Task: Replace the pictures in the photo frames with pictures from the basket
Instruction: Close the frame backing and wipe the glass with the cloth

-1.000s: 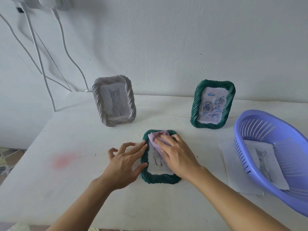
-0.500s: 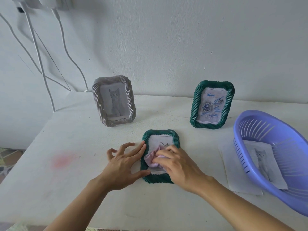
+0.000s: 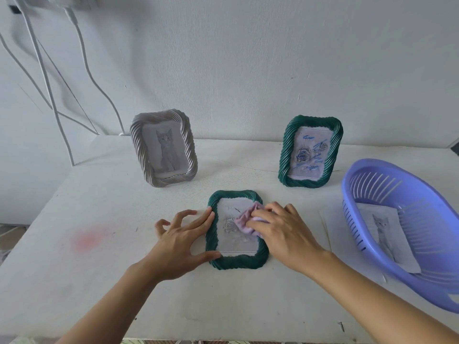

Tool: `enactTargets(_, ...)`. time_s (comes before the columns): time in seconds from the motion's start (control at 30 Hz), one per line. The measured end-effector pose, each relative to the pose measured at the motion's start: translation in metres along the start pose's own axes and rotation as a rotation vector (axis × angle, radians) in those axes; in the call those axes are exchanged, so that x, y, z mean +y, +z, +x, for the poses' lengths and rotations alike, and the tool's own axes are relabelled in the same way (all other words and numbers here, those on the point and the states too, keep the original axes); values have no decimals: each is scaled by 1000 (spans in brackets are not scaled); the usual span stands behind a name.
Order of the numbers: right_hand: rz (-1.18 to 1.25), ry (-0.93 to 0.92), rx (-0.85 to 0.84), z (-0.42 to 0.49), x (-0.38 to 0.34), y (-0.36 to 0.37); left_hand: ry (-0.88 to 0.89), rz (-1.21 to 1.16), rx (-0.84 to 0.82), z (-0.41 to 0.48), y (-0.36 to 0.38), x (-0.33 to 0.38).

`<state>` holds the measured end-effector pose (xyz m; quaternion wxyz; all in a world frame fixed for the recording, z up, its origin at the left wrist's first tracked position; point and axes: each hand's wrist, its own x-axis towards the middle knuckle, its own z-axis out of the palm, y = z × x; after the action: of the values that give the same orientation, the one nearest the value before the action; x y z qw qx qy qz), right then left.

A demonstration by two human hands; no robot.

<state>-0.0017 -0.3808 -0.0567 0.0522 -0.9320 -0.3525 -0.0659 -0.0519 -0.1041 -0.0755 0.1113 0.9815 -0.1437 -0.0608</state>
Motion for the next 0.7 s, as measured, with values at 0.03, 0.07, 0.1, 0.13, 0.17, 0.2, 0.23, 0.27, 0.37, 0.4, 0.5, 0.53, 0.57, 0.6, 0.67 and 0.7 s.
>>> enactTargets(0.03,-5,32,16,6,0,2,1,0,0,0,0,0)
enactTargets(0.07,-10,60,33,12,-1,3,2,0,0,0,0,0)
enactTargets(0.1,-12,82,49,18,-2,6,3,-1,3,-1,0,0)
enactTargets(0.13,-6,100,68,23,-4,9,3,-6,7,-1,0,0)
enactTargets(0.17,9,116,89,28,-5,11,3,-15,12,-1,0,0)
enactTargets(0.2,29,129,109,33,-6,15,3,-22,16,-1,0,0)
enactTargets(0.23,53,140,130,37,-8,18,2,-24,19,0,0,0)
enactTargets(0.27,86,145,149,40,-10,22,1,-20,19,0,0,0)
enactTargets(0.37,216,87,162,44,-18,31,1,6,21,-1,-1,1)
enactTargets(0.4,253,63,139,43,-21,33,3,9,21,-1,-2,1)
enactTargets(0.5,333,-17,93,37,-24,32,8,0,29,-2,-4,3)
enactTargets(0.53,358,-45,82,34,-24,31,6,1,23,-2,-4,3)
enactTargets(0.57,376,-76,71,31,-23,29,2,7,14,-1,-3,3)
enactTargets(0.6,388,-107,60,26,-22,27,-1,13,9,-1,-3,2)
enactTargets(0.67,403,-152,35,18,-22,26,-9,19,12,0,-2,1)
enactTargets(0.7,409,-166,16,13,-22,25,-12,18,12,0,-2,1)
